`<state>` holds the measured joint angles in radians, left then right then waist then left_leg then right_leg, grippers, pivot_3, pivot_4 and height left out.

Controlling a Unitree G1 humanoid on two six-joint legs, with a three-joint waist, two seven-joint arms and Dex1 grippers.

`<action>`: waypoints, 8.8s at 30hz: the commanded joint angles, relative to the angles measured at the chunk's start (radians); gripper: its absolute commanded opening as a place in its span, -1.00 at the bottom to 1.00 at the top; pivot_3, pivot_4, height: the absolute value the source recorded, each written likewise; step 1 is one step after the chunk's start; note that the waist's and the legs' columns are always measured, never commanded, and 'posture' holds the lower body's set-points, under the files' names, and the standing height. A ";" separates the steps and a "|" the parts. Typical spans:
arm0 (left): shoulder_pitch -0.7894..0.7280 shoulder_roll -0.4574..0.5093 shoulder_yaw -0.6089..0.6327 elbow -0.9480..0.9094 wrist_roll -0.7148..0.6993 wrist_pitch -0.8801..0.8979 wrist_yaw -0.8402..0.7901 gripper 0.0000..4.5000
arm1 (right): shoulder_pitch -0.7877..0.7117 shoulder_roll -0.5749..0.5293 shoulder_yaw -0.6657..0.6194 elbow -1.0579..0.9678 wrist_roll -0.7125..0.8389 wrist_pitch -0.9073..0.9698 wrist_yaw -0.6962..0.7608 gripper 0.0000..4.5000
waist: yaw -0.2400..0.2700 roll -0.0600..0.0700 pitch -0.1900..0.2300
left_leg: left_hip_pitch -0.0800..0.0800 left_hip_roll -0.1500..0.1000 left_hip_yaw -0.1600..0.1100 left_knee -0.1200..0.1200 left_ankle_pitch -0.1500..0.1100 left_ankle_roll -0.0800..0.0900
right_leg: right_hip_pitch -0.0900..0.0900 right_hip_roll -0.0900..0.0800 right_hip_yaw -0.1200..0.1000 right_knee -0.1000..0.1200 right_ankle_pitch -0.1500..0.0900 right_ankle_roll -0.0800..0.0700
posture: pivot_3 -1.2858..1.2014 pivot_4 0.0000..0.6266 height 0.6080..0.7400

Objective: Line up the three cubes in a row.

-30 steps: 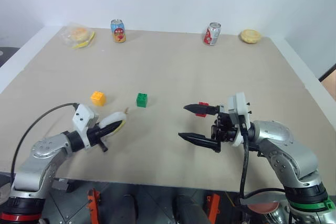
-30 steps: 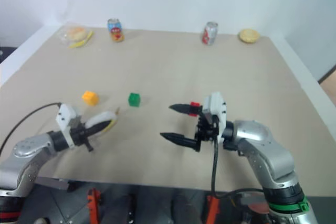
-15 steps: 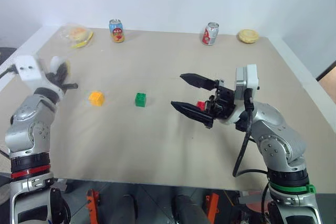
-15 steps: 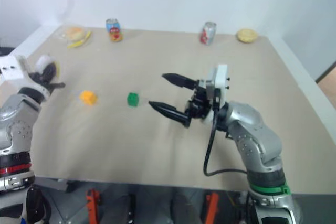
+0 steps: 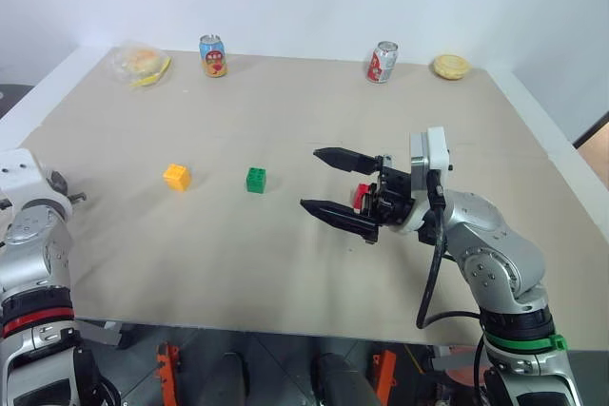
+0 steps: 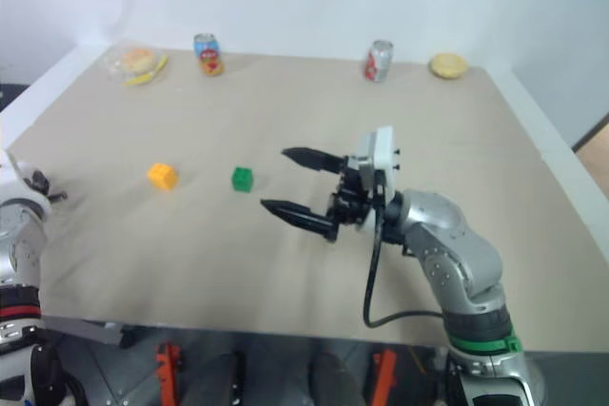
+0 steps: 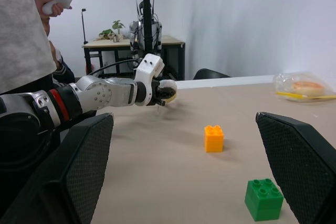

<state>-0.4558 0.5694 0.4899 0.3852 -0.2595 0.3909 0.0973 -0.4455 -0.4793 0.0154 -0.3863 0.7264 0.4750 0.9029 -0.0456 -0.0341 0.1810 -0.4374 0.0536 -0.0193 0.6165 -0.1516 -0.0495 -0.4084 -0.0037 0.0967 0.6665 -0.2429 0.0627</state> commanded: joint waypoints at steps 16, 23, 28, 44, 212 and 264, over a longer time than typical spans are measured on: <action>-0.029 -0.043 -0.004 -0.220 0.008 -0.220 -0.005 0.99 | -0.047 -0.086 -0.068 0.192 -0.054 -0.050 0.097 1.00 | 0.002 0.000 0.000 | 0.000 -0.001 0.001 0.000 0.000 0.000 | 0.001 -0.002 0.000 -0.001 0.000 0.000 | 0.03 -0.52 0.90; -0.015 -0.095 -0.231 -0.449 -0.136 -0.219 -0.402 0.99 | -0.234 -0.197 -0.012 0.665 -0.253 -0.240 0.301 1.00 | 0.000 0.000 0.000 | 0.000 -0.002 0.005 0.002 0.001 0.001 | 0.001 -0.003 0.003 -0.002 0.001 -0.002 | 0.03 -0.52 0.90; 0.087 -0.076 -0.409 -0.655 -0.270 -0.110 -0.678 0.99 | -0.360 -0.191 0.045 0.972 -0.406 -0.421 0.388 1.00 | -0.013 0.001 0.001 | 0.001 -0.001 0.008 0.000 0.000 0.001 | -0.001 -0.002 0.007 -0.002 0.002 0.002 | 0.03 -0.52 0.90; 0.174 -0.008 -0.511 -0.757 -0.317 -0.018 -0.926 0.99 | -0.473 -0.072 0.068 1.391 -0.572 -0.616 0.451 1.00 | -0.028 0.003 0.002 | 0.001 -0.002 0.007 0.001 0.000 0.002 | 0.000 -0.002 0.008 -0.001 -0.002 0.001 | 0.03 -0.52 0.90; 0.020 -0.146 -0.247 -0.361 0.024 -0.072 -0.551 0.99 | -0.145 -0.047 0.052 0.179 -0.197 -0.049 0.073 1.00 | -0.002 0.003 0.002 | -0.001 -0.002 0.001 0.002 -0.002 0.005 | 0.000 -0.001 0.004 0.000 -0.002 0.003 | 0.03 -0.52 0.90; 0.059 -0.003 -0.484 -0.281 -0.056 -0.177 -1.109 -0.40 | -0.099 -0.111 0.040 0.111 -0.154 -0.014 0.198 1.00 | 0.000 0.003 0.002 | -0.003 -0.003 0.000 0.000 -0.003 0.003 | 0.000 -0.003 0.002 -0.001 -0.004 0.001 | 0.03 -0.52 0.90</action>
<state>-0.3991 0.5423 0.0200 0.1541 -0.2859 0.2411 -0.9226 -0.5472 -0.5725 0.0948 -0.2230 0.5441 0.4562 1.0784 -0.0455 -0.0311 0.1829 -0.4398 0.0505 -0.0181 0.6169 -0.1545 -0.0472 -0.4088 -0.0067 0.0989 0.6658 -0.2478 0.0623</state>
